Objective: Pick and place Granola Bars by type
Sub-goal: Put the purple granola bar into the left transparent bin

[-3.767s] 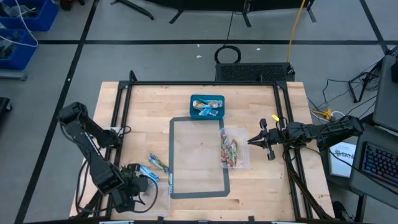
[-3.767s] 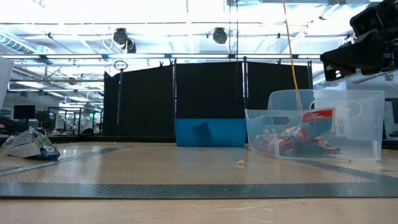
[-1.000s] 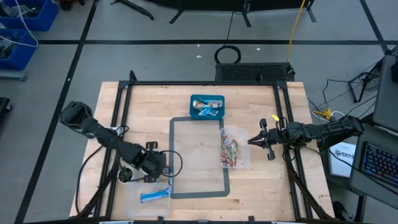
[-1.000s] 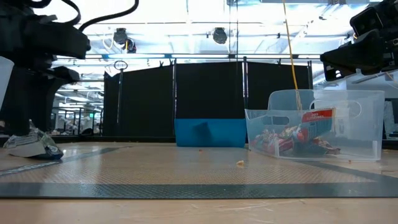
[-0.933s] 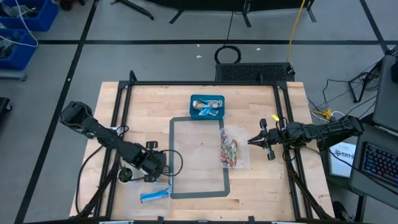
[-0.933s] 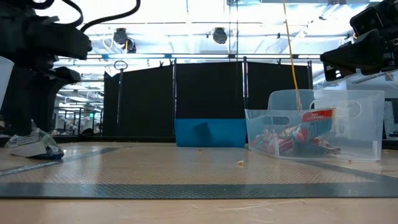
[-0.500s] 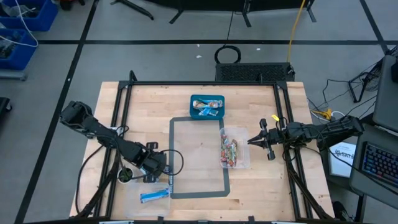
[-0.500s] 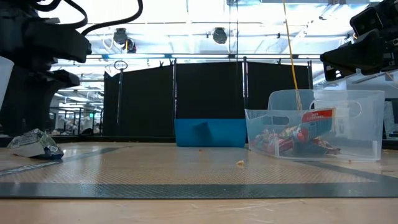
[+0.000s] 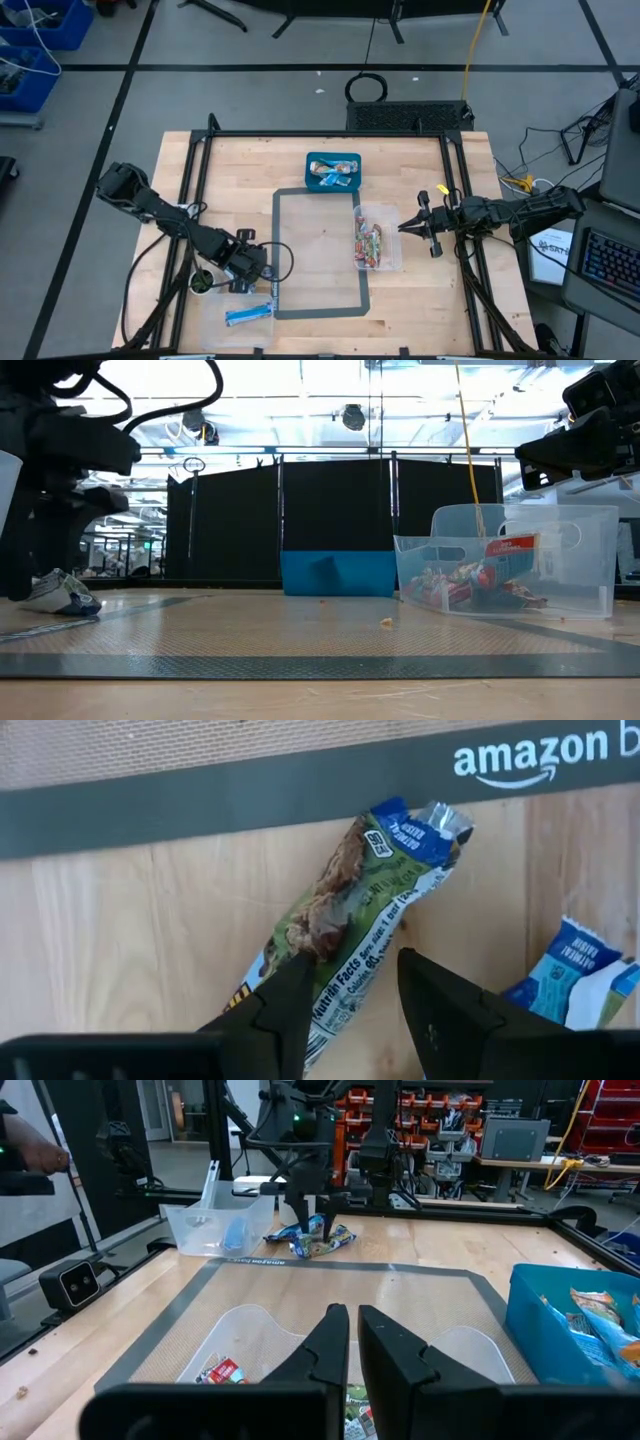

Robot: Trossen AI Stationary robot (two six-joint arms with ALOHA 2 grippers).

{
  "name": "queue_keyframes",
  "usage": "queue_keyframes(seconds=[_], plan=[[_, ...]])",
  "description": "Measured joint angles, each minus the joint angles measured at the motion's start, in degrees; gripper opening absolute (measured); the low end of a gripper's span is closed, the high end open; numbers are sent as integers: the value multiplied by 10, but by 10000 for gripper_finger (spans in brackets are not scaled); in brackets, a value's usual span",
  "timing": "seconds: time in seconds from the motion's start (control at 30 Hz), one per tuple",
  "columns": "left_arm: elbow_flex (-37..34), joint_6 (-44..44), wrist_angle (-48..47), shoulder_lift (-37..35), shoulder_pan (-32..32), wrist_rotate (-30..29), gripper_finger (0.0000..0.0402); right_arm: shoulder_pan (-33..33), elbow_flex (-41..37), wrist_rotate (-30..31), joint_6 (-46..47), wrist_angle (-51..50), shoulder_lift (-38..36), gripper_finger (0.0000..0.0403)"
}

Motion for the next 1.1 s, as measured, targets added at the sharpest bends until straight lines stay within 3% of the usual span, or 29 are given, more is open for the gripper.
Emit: queue_keyframes(seconds=[0.2,0.47,0.7,0.9,1.1], plan=[[2,11,-2,0,0,-3,141,0,0,0,0,0,0,20],[3,42,-1,1,0,-11,13,0,0,0,0,0,0,20],[3,46,8,0,0,-82,5,0,0,0,0,0,0,20],[3,83,38,-4,0,-105,2,0,0,0,0,0,0,20],[3,99,45,-54,-4,-151,1,0,0,0,0,0,0,20]])
